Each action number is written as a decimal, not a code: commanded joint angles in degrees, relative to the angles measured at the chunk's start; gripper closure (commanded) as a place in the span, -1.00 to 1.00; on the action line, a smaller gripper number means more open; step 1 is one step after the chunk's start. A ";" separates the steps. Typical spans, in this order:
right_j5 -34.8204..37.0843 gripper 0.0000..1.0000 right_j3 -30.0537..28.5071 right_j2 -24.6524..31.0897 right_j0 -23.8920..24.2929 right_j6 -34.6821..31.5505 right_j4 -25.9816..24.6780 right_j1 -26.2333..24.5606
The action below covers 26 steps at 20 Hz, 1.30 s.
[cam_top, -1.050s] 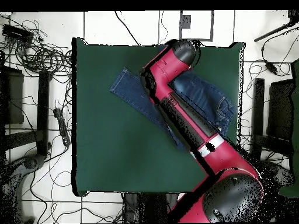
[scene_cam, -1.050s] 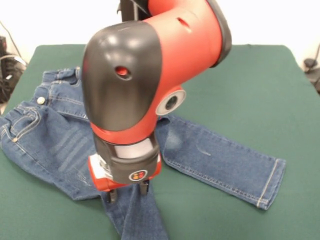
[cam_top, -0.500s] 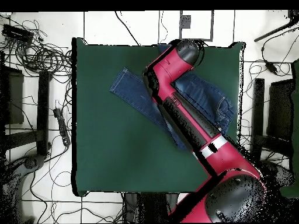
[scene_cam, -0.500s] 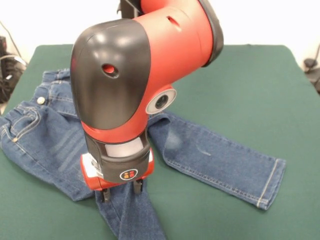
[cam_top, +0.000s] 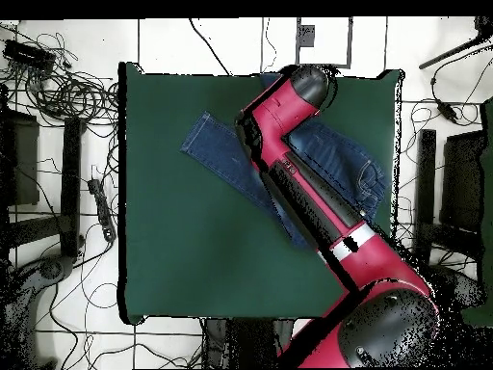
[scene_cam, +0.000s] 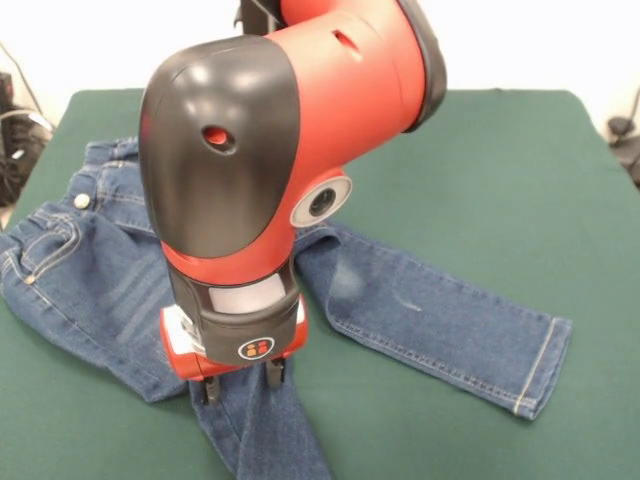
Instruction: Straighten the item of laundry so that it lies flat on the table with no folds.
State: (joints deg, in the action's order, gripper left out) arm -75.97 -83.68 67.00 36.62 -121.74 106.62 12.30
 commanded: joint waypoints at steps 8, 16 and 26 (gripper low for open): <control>-3.35 -1.00 -1.26 -0.88 -2.40 15.54 3.14 4.82; -6.75 -1.00 3.20 0.97 -4.45 18.52 3.98 6.77; -7.74 -1.00 7.03 2.82 -6.86 17.31 4.78 4.65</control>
State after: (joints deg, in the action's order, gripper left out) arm -78.55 -78.43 68.68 33.85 -121.74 106.64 19.12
